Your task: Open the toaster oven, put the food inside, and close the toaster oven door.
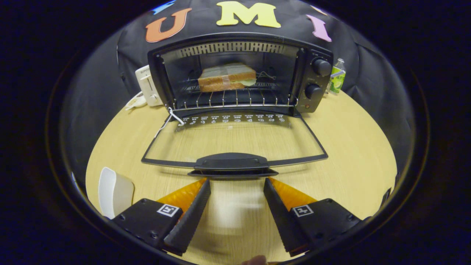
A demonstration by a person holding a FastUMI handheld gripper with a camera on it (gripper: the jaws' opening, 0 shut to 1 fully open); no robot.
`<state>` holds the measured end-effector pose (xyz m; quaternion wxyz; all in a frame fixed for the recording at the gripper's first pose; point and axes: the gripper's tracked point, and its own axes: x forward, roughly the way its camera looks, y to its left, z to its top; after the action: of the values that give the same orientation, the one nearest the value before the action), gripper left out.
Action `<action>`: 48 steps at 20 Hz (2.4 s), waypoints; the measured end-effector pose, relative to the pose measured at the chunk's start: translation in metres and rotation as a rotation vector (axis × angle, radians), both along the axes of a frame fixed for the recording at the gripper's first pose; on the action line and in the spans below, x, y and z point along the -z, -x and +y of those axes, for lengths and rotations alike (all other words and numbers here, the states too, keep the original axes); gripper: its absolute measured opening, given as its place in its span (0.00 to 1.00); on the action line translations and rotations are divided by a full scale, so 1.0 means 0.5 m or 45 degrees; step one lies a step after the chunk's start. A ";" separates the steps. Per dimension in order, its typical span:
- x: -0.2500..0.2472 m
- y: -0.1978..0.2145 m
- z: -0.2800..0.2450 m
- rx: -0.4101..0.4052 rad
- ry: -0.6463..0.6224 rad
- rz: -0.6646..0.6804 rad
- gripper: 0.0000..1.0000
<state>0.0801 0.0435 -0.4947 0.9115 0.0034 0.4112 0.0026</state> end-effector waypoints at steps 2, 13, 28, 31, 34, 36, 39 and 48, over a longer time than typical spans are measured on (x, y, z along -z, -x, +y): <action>-0.013 0.005 0.003 0.018 -0.009 0.011 0.96; -0.239 -0.057 0.010 -0.046 -0.002 -0.207 0.96; -0.666 -0.093 0.015 -0.045 -0.068 -0.643 0.96; -0.796 -0.063 0.016 -0.037 -0.104 -0.785 0.96; -0.901 -0.024 0.018 -0.035 -0.119 -0.905 0.97; -0.959 0.009 0.025 -0.050 -0.122 -0.978 0.98; -1.016 0.044 0.025 -0.049 -0.112 -1.036 1.00; -1.033 0.125 0.011 -0.018 -0.126 -1.072 1.00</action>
<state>0.0173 0.0489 0.0218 0.9986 0.0431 0.0022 0.0297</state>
